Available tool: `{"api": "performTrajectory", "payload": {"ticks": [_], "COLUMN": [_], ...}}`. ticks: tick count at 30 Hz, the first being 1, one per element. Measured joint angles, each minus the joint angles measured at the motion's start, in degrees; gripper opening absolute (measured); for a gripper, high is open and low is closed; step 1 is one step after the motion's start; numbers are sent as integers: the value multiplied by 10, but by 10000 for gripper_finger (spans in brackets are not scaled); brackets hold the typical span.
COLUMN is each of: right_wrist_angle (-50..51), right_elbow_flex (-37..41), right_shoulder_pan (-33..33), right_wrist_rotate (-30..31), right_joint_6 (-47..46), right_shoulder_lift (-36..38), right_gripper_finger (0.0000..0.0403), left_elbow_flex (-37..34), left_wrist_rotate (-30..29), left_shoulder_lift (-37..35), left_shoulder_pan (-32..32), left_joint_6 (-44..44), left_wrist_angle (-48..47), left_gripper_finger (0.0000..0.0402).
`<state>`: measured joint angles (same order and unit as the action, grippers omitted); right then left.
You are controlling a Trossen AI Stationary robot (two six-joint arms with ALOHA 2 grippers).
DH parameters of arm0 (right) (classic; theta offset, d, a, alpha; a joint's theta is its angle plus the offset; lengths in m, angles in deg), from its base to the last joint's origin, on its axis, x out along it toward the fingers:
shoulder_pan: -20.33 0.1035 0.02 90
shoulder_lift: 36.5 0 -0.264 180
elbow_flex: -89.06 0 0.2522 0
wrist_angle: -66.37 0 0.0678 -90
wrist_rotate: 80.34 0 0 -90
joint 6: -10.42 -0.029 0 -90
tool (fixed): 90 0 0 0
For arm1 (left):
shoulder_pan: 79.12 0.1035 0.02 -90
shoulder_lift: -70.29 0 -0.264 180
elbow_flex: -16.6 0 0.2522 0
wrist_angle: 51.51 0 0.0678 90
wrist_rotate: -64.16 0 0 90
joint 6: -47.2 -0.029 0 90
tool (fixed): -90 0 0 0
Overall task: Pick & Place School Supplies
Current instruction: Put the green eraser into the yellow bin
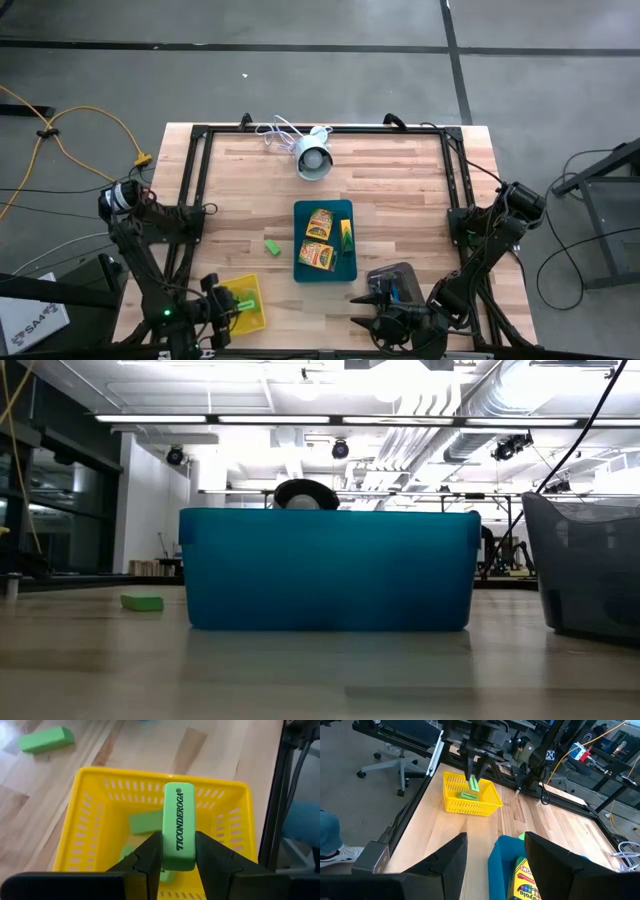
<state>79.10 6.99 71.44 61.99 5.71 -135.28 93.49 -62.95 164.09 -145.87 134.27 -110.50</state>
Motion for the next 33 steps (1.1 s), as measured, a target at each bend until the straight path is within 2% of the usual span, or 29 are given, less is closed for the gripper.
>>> {"api": "performTrajectory", "payload": {"ticks": [5, 17, 22, 26, 33], "right_wrist_angle": [0, 1, 1, 1, 0], "right_elbow_flex": [0, 0, 0, 0, 0], "right_shoulder_pan": [0, 0, -7, -14, -23], "right_wrist_rotate": [0, 0, -2, -17, -29], "right_joint_6": [0, 0, 0, -1, -1], "right_shoulder_lift": [0, 0, 0, 0, 0], "right_gripper_finger": [190, 190, 190, 190, 190], "left_elbow_flex": [0, 0, 0, 0, 0], "left_wrist_rotate": [25, 26, 23, 43, 113], "left_shoulder_lift": [0, 0, -11, -27, -71], "left_shoulder_pan": [15, 22, 48, 88, 178], "left_joint_6": [-13, -54, -93, -159, -337], "left_wrist_angle": [0, 7, 3, 2, -10], "left_gripper_finger": [121, 127, 127, 127, 126]}}
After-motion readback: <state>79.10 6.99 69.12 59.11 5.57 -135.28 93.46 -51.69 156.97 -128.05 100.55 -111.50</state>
